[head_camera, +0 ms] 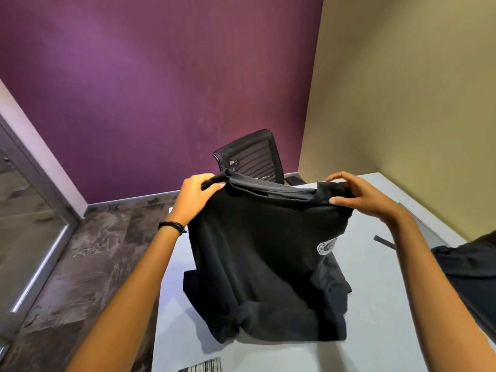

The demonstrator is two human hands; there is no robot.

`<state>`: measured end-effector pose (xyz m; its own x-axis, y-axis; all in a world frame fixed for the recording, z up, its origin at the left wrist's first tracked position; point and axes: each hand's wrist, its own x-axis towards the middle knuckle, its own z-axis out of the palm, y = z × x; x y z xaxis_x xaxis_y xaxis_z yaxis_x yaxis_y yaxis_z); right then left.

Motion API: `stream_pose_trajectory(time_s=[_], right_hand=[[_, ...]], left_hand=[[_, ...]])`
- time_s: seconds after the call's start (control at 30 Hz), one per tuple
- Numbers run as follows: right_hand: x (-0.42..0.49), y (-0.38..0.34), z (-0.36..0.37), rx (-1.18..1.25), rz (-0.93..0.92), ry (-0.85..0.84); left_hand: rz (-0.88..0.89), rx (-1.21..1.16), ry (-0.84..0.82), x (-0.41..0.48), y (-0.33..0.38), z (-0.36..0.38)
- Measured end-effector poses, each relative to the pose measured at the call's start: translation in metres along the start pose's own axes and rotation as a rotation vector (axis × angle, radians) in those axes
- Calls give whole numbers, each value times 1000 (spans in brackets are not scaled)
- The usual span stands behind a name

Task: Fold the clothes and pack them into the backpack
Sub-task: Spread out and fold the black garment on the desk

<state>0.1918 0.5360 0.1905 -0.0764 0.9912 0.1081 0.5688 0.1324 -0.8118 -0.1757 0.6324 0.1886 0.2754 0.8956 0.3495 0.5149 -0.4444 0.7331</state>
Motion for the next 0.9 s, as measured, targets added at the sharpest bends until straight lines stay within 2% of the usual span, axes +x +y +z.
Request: stream_pose_trajectory(time_s=[0.1,0.17,0.3,0.4,0.5,0.63,0.8,0.9], right_hand=[[2,5,-15,-319,13,-6],[1,4,-21,-414,63,12],[2,7,-30,-584,139,171],[5,5,-29,-671,212,334],[10,-1,-27,-750,174,431],[18,-4,-28,-728,165,487],[17,-24,-22,-759,213,670],[19,-42,-22,-685,213,735]], left_hand=[[61,50,-40,14,20,-10],[85,76,-108,23,32,-16],[44,195,-430,36,55,-35],[16,442,-486,45,56,-38],[1,549,-364,50,50,-38],[17,624,-76,43,38,-41],[28,615,223,32,43,-46],[-14,469,272,34,49,-54]])
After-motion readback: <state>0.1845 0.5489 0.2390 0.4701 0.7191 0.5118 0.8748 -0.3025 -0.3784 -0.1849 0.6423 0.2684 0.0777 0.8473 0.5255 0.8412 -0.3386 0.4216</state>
